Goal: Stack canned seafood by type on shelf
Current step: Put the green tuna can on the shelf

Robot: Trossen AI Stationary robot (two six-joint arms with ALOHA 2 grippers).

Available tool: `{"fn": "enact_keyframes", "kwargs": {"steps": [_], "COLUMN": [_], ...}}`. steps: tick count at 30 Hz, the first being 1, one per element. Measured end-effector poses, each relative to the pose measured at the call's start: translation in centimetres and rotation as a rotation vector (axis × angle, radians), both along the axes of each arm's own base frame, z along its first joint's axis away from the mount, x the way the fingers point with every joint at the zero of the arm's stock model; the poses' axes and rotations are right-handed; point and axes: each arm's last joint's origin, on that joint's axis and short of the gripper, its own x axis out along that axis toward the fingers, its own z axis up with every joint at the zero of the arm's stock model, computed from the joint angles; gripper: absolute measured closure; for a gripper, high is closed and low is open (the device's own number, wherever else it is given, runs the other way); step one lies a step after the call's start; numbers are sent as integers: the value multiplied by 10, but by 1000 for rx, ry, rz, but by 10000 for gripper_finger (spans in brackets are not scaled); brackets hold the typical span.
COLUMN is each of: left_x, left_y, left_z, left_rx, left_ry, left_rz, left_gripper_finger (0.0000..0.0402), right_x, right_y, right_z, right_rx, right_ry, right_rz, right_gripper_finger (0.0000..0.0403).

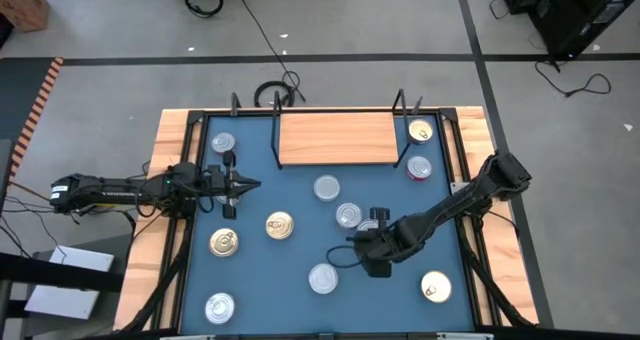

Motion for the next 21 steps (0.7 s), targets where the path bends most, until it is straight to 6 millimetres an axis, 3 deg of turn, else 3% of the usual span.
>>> {"fn": "enact_keyframes", "kwargs": {"steps": [5, 9, 18, 21], "left_x": [0, 3, 14, 20], "left_y": [0, 0, 0, -2], "left_z": [-1, -5, -11, -8], "left_rx": [-16, -30, -37, -40], "left_ry": [4, 42, 86, 108], "left_rz": [0, -7, -29, -49], "left_gripper_finger": [378, 378, 378, 378], "right_x": [-15, -28, -44, -40], "right_y": [-19, -25, -33, -30], "right_z": [19, 20, -31, -40], "right_rx": [9, -22, 24, 105], "right_ry": [46, 112, 81, 23], "right_rz": [-161, -238, -378, -353], "right_gripper_finger": [399, 399, 400, 400]}}
